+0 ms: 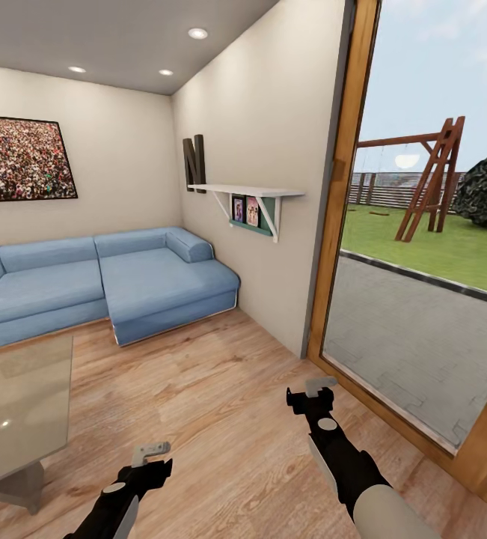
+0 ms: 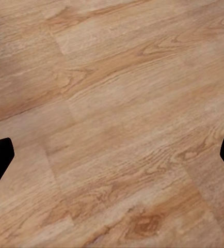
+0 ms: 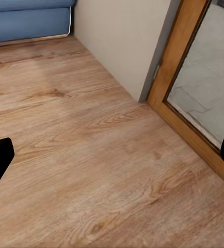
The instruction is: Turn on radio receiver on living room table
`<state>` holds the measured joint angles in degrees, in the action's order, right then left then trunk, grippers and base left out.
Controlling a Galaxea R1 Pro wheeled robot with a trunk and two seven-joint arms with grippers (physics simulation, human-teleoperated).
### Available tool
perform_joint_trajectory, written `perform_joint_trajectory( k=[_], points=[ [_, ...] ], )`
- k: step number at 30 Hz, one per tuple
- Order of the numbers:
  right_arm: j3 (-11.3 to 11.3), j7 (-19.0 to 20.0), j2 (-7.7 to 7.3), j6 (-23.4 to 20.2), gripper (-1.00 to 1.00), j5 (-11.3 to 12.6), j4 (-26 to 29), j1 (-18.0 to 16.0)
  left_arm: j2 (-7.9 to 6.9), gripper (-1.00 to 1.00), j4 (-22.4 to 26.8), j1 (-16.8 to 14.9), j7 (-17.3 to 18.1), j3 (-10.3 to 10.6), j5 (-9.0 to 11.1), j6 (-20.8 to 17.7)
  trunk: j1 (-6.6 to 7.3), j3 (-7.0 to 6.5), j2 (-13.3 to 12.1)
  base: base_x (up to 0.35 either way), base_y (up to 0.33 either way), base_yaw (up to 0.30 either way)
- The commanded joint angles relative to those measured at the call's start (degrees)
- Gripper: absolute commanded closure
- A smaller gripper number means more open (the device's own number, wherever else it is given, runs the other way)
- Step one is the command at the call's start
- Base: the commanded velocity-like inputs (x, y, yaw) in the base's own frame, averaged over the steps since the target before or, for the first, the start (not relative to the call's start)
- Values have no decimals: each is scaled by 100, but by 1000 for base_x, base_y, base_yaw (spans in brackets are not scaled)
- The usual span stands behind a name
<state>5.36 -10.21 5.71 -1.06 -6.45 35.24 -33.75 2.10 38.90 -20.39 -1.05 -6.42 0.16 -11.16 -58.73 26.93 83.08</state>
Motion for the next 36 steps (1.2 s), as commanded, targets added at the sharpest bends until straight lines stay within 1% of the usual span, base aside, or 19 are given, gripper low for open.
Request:
perform_joint_trajectory(
  k=[1,14,21,25,31,33,36],
  points=[
    [0,0,0,0,-100,1,0,0,0,-100,-3,0,0,0,0,0,0,0,0,0,0,0],
    [-8,1,-25,0,-100,-14,1,0,-23,-100,19,0,7,-8,-7,0,0,0,0,0,0,0],
    [-4,1,-9,0,-100,-8,-2,0,-27,-100,9,0,8,2,-16,0,0,0,0,0,0,0],
    [0,-6,2,0,-100,-6,1,0,-89,-100,4,0,2,-9,-16,0,0,2,0,0,0,0],
    [0,-1,20,0,-100,2,-28,0,-107,-100,25,0,0,-36,-7,6,0,34,0,0,0,66],
    [0,0,21,0,-100,-1,-38,0,-106,-100,24,0,0,-29,-3,37,0,49,0,0,0,136],
    [0,1,13,0,-100,-4,-42,0,-99,-100,0,0,0,-16,4,206,0,73,0,0,0,155]
  ],
)
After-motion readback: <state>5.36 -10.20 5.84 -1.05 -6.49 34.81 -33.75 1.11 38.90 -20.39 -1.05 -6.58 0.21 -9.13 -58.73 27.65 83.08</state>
